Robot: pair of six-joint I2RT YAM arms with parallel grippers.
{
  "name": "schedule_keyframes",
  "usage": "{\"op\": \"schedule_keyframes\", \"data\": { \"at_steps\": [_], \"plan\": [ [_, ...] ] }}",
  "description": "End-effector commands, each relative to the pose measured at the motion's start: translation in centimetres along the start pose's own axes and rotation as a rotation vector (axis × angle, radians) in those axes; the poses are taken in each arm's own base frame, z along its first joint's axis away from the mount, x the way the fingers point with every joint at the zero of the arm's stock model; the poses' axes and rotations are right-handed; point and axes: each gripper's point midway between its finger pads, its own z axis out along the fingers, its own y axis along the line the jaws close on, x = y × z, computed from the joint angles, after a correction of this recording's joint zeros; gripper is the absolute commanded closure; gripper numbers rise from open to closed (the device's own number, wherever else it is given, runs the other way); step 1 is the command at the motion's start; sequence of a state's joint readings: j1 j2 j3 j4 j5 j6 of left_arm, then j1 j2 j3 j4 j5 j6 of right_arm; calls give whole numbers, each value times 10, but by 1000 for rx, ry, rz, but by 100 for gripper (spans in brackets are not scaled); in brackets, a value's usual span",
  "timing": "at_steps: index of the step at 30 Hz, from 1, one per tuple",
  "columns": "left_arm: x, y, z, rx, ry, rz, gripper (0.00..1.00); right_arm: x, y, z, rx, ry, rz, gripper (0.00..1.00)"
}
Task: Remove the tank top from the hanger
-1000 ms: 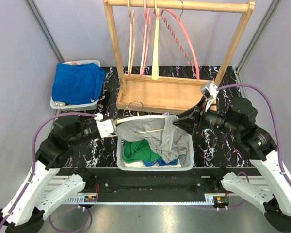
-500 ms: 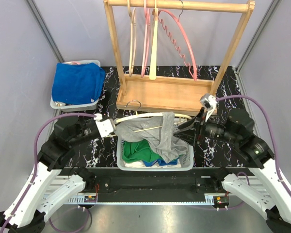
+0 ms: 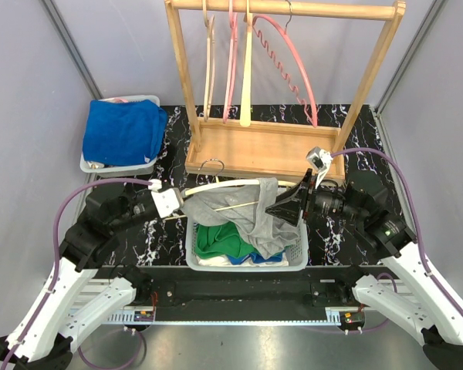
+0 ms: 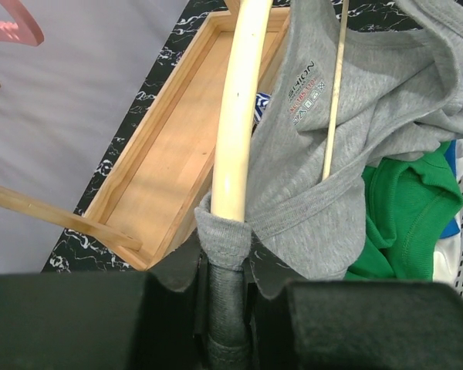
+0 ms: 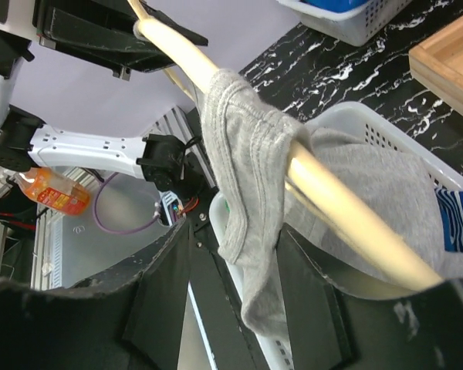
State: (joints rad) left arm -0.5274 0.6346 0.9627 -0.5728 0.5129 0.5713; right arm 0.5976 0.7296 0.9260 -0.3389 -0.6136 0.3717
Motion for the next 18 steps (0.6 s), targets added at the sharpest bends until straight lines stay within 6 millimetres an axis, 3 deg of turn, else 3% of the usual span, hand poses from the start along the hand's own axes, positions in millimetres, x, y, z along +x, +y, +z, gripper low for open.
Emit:
{"op": "schedule_keyframes", "data": {
  "at_steps": [1,7,10,11,12,15,18],
  "plan": [
    [-47,17,-9,-49,-141,58,100,-17,11,7,-77,-76,-30,45],
    [-53,17,-10,-40,-156,50,100,-19,11,17,-122,-99,-7,50],
    [-54,16,-10,-38,-158,50,100,-21,12,19,-139,-105,4,62],
    [-53,16,-9,-36,-157,49,100,-27,16,20,-157,-126,-4,69],
    [-53,16,-9,-35,-157,47,100,-30,19,20,-168,-133,-7,84],
    [-51,15,-9,-35,-154,45,100,-36,26,16,-189,-143,-11,100],
    [-44,14,-9,-37,-135,46,100,-43,32,5,-159,-165,-30,100]
  ]
}}
